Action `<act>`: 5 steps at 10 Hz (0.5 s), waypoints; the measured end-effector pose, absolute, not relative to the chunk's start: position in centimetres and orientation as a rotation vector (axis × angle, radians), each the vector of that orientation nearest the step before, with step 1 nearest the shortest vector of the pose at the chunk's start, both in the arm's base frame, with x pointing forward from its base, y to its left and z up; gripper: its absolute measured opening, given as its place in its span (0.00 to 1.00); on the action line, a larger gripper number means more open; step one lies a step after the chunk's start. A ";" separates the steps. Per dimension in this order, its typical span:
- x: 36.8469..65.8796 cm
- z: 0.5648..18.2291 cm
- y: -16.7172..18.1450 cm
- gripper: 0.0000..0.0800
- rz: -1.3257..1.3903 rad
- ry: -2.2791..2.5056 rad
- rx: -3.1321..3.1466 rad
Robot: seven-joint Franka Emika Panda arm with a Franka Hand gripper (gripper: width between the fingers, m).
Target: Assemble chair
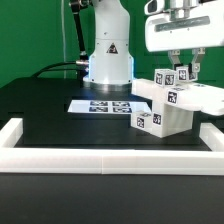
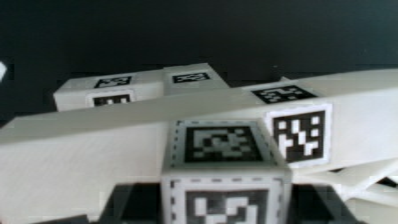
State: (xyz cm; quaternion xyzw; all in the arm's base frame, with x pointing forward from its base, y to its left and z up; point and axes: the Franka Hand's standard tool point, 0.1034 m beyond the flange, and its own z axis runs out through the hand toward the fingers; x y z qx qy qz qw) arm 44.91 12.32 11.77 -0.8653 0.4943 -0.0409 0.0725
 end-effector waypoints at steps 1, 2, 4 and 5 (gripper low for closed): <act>44.9 11.8 12.3 0.36 -0.124 1.466 -2.611; 44.9 11.7 12.3 0.58 -0.125 1.445 -2.626; 45.0 11.8 12.6 0.73 -0.128 1.363 -2.674; 45.0 11.7 12.6 0.80 -0.135 1.285 -2.717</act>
Offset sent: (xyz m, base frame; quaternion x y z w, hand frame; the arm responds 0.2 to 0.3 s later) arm 0.0080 0.0008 0.0017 -0.0288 0.0135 -0.0848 0.9959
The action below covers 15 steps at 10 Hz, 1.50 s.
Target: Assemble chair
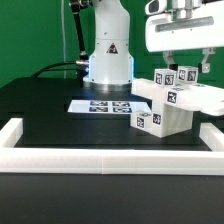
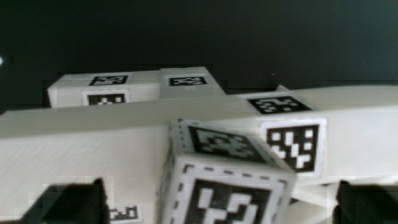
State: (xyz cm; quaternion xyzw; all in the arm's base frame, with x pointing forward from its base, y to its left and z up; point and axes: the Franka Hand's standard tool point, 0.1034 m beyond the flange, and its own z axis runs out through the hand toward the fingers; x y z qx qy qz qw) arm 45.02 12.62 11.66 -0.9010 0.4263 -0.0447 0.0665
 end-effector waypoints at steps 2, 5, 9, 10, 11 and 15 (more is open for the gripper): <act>44.9 11.6 12.8 0.81 -0.157 0.983 -2.857; 45.2 11.6 12.8 0.81 -0.183 0.545 -2.994; 45.2 11.7 13.2 0.81 -0.211 0.114 -3.075; 45.3 11.7 12.9 0.81 -0.216 -0.015 -3.083; 45.4 11.7 12.8 0.81 -0.225 -0.137 -3.086; 45.3 11.6 12.8 0.58 -0.229 -0.285 -3.082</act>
Offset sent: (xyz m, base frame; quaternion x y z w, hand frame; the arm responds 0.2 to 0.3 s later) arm 0.0090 0.0003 -0.0013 -0.0044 0.0052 -0.2717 0.9624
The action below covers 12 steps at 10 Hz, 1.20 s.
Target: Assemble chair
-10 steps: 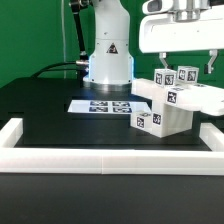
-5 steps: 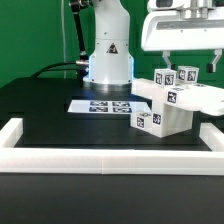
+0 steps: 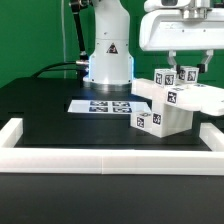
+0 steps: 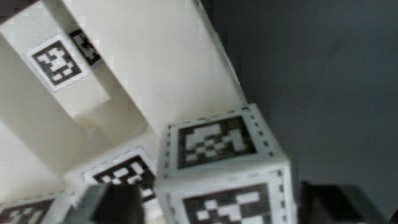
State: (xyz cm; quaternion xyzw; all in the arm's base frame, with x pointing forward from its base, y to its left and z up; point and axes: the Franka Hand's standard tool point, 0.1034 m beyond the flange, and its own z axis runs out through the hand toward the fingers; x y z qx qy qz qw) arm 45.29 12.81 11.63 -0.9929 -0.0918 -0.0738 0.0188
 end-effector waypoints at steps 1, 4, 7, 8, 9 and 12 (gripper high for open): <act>45.3 11.6 12.8 0.35 -0.229 -0.253 -3.084; 45.3 11.6 12.8 0.36 -0.224 -0.093 -3.084; 45.3 11.6 12.8 0.36 -0.216 0.185 -3.067; 45.3 11.6 12.8 0.36 -0.212 0.277 -3.056; 45.3 11.6 12.8 0.36 -0.209 0.354 -3.043; 45.2 11.6 12.9 0.36 -0.191 0.652 -2.973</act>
Offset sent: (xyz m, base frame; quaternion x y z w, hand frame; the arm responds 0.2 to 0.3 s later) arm 0.0000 0.0000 0.0000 0.0000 0.0000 0.1296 0.9916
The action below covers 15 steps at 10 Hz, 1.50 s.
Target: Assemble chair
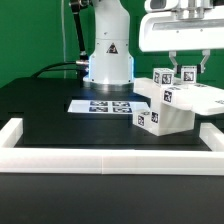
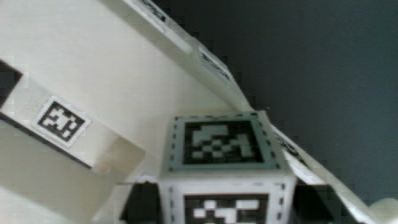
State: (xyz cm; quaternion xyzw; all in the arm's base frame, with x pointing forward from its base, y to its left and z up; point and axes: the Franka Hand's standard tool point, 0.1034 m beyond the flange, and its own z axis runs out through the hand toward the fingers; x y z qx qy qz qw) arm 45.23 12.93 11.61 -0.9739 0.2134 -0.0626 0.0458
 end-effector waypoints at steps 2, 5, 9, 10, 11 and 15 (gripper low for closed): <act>45.2 11.6 13.0 0.36 -0.179 0.832 -2.918; 45.2 11.6 13.0 0.46 -0.170 0.961 -2.870; 45.1 11.7 13.6 0.78 -0.176 0.825 -2.920; 45.1 11.7 13.8 0.81 -0.187 0.673 -2.966; 45.0 11.7 14.1 0.81 -0.193 0.558 -2.994; 45.0 11.8 14.4 0.81 -0.222 -0.115 -3.074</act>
Offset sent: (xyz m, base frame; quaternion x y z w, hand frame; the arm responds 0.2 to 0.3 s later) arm 0.0000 0.0000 0.0000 0.0000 0.0000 0.1938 0.9810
